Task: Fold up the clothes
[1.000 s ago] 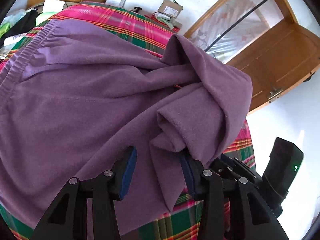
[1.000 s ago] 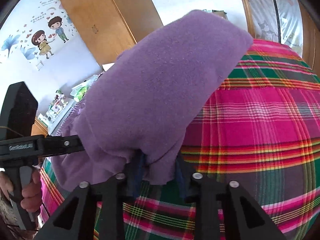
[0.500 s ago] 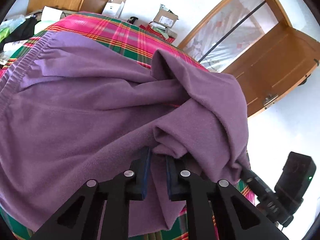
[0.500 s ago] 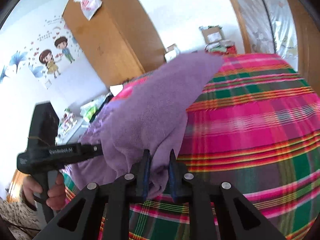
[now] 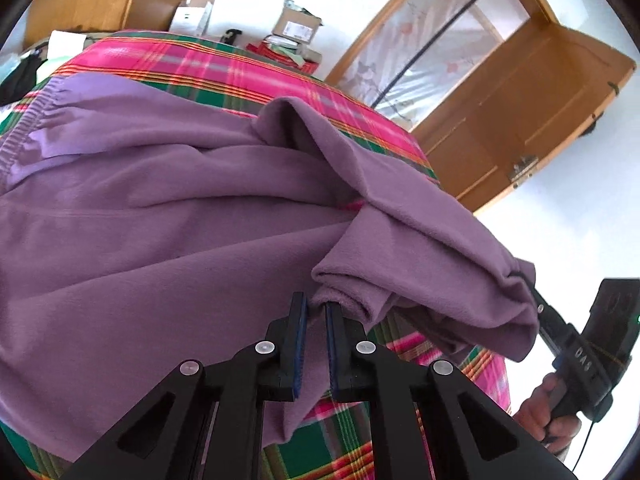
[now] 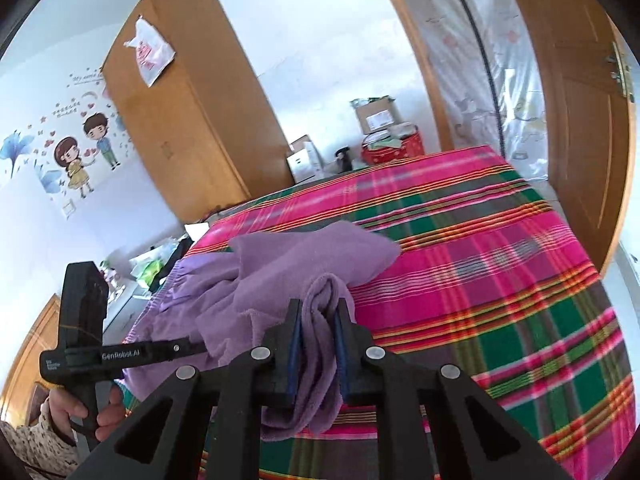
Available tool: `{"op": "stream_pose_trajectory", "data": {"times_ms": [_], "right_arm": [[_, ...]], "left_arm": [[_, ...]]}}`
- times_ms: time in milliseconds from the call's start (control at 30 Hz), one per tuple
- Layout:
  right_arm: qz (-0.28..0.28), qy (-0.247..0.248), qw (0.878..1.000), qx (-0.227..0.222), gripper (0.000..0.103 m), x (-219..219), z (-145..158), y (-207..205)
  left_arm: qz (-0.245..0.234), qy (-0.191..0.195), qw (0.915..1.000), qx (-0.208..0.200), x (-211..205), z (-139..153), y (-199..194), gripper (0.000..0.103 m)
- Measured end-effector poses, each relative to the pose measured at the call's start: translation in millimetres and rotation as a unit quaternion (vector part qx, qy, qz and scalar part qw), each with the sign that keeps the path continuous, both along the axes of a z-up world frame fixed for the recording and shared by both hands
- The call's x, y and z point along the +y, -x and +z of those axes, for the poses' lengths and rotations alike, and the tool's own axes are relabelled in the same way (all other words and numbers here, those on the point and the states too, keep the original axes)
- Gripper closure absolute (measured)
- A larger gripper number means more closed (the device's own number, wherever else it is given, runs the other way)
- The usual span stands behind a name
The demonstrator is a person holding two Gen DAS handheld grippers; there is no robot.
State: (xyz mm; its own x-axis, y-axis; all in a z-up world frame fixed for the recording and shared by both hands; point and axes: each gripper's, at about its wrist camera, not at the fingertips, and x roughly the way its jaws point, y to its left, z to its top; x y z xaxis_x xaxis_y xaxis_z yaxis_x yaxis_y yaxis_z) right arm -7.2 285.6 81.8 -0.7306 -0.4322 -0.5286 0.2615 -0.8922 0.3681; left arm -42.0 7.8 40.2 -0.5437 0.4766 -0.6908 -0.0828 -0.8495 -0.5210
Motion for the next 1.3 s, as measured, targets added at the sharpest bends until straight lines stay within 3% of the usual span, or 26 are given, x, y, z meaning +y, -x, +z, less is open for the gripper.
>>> {"op": "stream_pose_trajectory", "data": {"times_ms": [200,400,633,867,967,1033,1200,1300], "right_arm": [[-0.052,-0.009,0.998,0.014,0.089,26.9,4.0,-3.2],[-0.104,-0.052,0.993,0.034,0.089,49.6,14.3,-3.4],[-0.146,-0.099,0.984,0.016,0.089,63.4,0.3,6.3],[-0.159,-0.118,0.98,-0.001,0.086,75.7,-14.8,17.2],[-0.166,-0.115,0.979,-0.009,0.084,82.2,-17.9,22.8],[-0.165,-0.092,0.982,-0.017,0.081,89.7,-19.4,21.5],[-0.162,-0.032,0.986,-0.038,0.08,108.7,-23.2,17.9],[-0.172,-0.007,0.985,-0.026,0.08,120.8,-21.0,4.6]], "left_arm": [[-0.039,0.018,0.9991,0.005,19.3,-2.4,-3.3,0.094],[-0.088,0.034,0.9953,0.02,39.5,0.3,-14.2,0.094],[-0.12,0.098,0.9874,0.031,65.9,-3.0,-23.5,0.091],[-0.124,0.187,0.9735,0.042,83.5,-8.0,-29.5,0.075],[-0.113,0.254,0.9589,0.057,97.1,-13.7,-32.9,0.069],[-0.119,0.273,0.9524,0.067,103.3,-17.2,-34.5,0.069],[-0.114,0.262,0.9568,0.053,104.6,-23.5,-26.9,0.069],[-0.115,0.257,0.958,0.055,104.2,-23.2,-25.6,0.069]]}}
